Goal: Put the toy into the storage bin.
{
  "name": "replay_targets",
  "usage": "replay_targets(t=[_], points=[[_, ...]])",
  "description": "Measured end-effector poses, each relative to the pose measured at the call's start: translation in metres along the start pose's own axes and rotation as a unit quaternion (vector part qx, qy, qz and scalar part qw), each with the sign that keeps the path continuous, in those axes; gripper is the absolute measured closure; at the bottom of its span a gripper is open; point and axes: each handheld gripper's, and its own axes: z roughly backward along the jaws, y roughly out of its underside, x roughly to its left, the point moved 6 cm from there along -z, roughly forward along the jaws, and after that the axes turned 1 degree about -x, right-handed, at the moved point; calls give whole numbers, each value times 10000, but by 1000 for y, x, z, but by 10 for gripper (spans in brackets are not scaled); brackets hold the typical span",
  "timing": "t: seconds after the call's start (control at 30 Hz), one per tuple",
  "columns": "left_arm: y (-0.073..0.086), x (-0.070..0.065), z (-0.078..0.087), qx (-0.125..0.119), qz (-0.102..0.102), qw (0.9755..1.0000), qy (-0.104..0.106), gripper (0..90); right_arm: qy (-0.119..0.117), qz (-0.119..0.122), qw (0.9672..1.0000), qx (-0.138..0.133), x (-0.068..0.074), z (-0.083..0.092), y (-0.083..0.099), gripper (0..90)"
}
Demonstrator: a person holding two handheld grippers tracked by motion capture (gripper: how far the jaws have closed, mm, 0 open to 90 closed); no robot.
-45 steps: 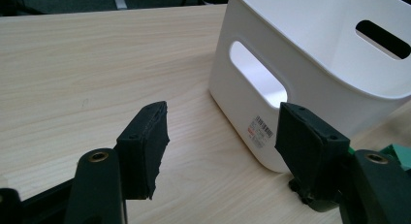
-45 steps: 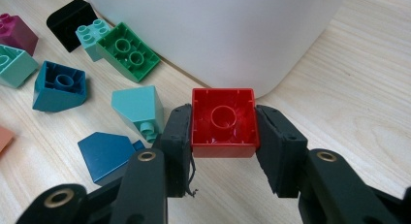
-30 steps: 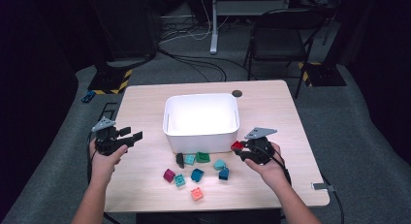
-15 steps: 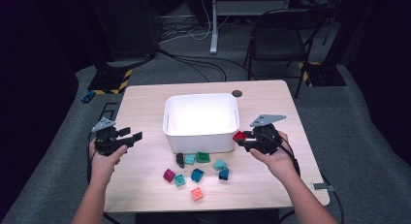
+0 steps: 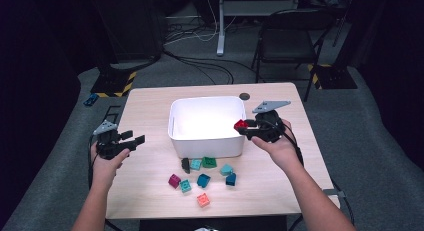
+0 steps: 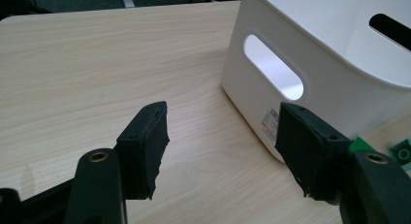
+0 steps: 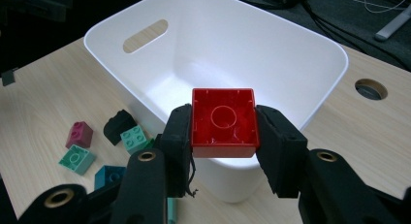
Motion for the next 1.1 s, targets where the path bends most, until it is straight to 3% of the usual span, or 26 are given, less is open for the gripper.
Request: replay_targets(t=[0.3, 0.83, 1.1], points=[[0, 2, 0, 16, -8, 10000, -32, 360, -109, 70, 9999, 37, 4, -21, -17, 588], [4, 4, 2, -16, 13, 10000, -33, 360, -557, 378, 9977, 107, 24, -76, -58, 588], [10, 4, 8, 13, 24, 10000, -65, 360, -717, 457, 9963, 142, 24, -101, -67, 588]])
